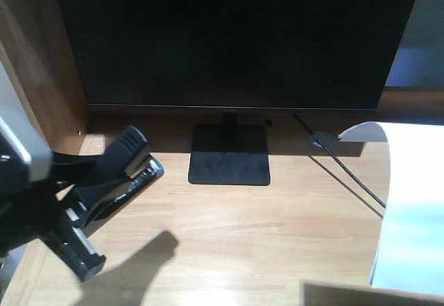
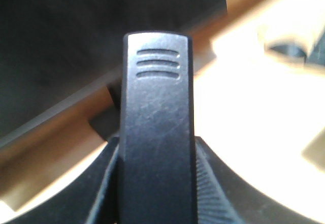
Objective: Grab stapler and paper to desk for stapling
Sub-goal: 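Lower the black stapler in the left gripper onto the desk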
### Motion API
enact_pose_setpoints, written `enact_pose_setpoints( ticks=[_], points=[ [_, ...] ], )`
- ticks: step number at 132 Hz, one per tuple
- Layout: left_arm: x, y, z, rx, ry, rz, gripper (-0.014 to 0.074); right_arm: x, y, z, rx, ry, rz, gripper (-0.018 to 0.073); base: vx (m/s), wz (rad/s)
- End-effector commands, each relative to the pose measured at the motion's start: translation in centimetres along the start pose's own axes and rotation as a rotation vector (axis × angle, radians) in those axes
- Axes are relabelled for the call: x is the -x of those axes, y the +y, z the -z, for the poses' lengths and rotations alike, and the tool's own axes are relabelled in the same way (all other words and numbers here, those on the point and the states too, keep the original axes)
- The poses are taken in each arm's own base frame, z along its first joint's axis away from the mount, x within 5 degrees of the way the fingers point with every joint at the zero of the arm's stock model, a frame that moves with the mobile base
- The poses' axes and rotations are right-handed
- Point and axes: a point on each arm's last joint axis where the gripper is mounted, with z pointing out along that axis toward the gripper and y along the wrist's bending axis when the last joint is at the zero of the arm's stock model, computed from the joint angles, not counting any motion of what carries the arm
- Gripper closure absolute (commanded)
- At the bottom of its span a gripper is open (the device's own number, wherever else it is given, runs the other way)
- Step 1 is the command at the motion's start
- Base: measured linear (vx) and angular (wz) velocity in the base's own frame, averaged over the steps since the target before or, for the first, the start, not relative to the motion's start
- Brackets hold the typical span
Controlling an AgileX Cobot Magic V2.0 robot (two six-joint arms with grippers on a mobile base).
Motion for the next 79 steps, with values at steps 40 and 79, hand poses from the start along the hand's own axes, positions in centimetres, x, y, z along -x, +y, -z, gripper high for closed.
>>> enact_pose_setpoints(
  ticks=[40, 79],
  points=[
    [-1.2, 1.6, -3.2, -0.129, 0.040, -0.228, 0.0603, 0.3, 0.7, -0.6, 0.043, -0.014, 0.013, 0.0561, 0.00, 0.00],
    [-2.5, 2.8, -6.1, -0.377, -0.010, -0.197, 0.0603, 0.3, 0.7, -0.6, 0.046, -0.015, 0.013, 0.0561, 0.00, 0.00]
  ],
)
